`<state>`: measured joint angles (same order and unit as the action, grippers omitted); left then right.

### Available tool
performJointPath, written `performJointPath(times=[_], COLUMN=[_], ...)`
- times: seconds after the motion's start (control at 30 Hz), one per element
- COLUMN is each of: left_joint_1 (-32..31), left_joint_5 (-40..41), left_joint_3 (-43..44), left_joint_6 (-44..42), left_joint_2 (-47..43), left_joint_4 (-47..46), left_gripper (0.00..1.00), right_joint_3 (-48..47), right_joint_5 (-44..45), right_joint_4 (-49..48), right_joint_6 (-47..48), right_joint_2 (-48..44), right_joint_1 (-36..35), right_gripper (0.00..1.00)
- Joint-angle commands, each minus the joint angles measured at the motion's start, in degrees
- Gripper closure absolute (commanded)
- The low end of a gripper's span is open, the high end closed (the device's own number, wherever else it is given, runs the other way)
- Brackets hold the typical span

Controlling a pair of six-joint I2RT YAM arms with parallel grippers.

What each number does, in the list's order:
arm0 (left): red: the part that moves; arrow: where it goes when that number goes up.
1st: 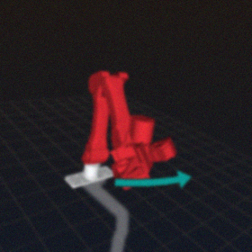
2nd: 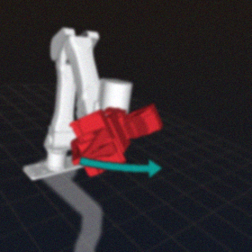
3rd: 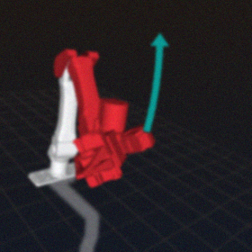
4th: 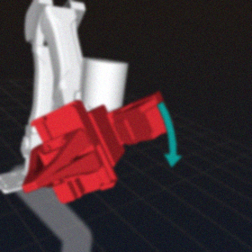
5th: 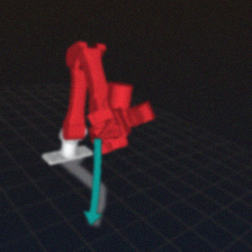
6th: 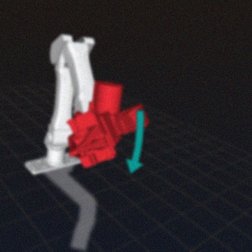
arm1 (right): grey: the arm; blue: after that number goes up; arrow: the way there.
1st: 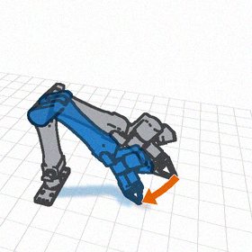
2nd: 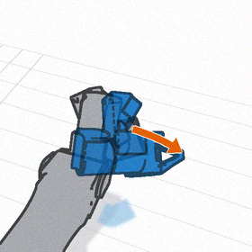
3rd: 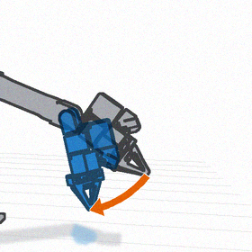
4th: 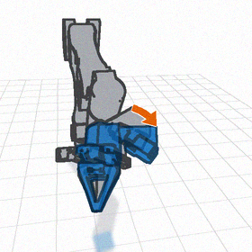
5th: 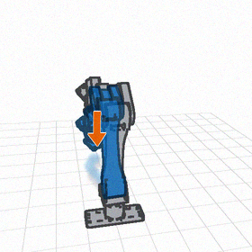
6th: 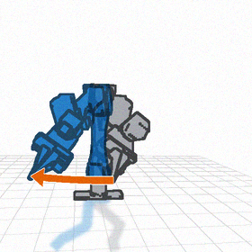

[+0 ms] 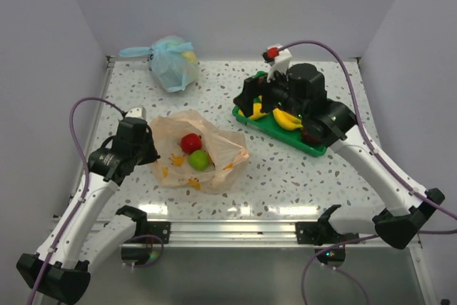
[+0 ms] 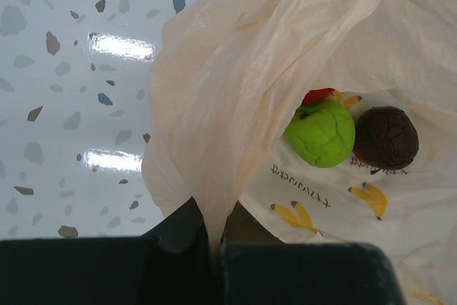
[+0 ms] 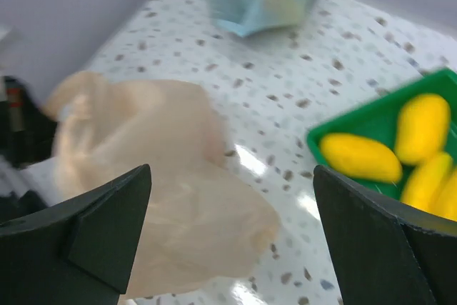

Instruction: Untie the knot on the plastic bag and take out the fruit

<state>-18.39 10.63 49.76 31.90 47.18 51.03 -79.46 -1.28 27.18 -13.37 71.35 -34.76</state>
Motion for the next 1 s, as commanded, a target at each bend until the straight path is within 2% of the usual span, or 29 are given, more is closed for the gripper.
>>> performJointPath(times=[0.0,0.17,0.23,0.37,0.47,0.53,0.57,0.67,0.7,0.77,0.8,0.87,0.97], left_joint_1=[0.20,0.20,0.20,0.20,0.20,0.20,0.20,0.20,0.20,0.20,0.20,0.11,0.20], left_joint_5=[0.53,1.06,0.97,1.06,1.14,1.14,0.97,0.79,0.71,0.36,0.09,-0.87,-2.63], left_joint_3=[-0.10,-0.71,-0.89,-1.07,-1.33,-1.77,-1.94,-2.73,-3.08,-3.35,-3.79,-4.32,-5.72], left_joint_6=[-0.26,-0.26,-0.35,-0.44,-0.43,-0.44,-0.44,-0.35,-0.26,-0.09,0.00,0.44,1.06], left_joint_2=[0.11,0.37,0.54,1.16,1.34,1.34,1.42,1.51,1.60,1.69,1.78,1.78,1.78], left_joint_4=[-2.25,-2.42,-2.42,-2.60,-2.77,-2.95,-2.95,-3.21,-3.39,-3.74,-3.91,-4.62,-5.84], left_gripper=[1.00,1.00,1.00,1.00,1.00,1.00,1.00,1.00,1.00,1.00,1.00,1.00,1.00], right_joint_3=[-8.50,-18.00,-19.23,-17.41,-10.56,-5.74,-4.31,3.06,4.91,10.71,12.47,16.87,19.60], right_joint_5=[-3.39,3.90,10.29,21.47,30.94,33.35,32.84,29.51,26.79,22.13,17.06,12.46,4.20], right_joint_4=[4.01,11.12,12.54,15.97,14.05,13.17,12.73,8.44,7.02,2.64,1.22,-2.20,-4.32], right_joint_6=[6.50,15.02,18.18,17.07,14.69,11.63,10.22,5.73,4.59,2.04,1.16,-0.87,-2.19], right_joint_2=[3.43,10.37,13.98,19.52,20.75,21.02,20.93,18.66,17.87,16.28,16.01,16.19,18.90], right_joint_1=[-10.10,-25.42,-31.49,-34.58,-34.23,-32.39,-31.34,-25.72,-22.57,-19.13,-15.89,-13.06,-9.72], right_gripper=[0.01,0.01,0.01,0.01,0.04,0.12,0.21,0.36,0.51,0.70,0.75,0.82,0.84])
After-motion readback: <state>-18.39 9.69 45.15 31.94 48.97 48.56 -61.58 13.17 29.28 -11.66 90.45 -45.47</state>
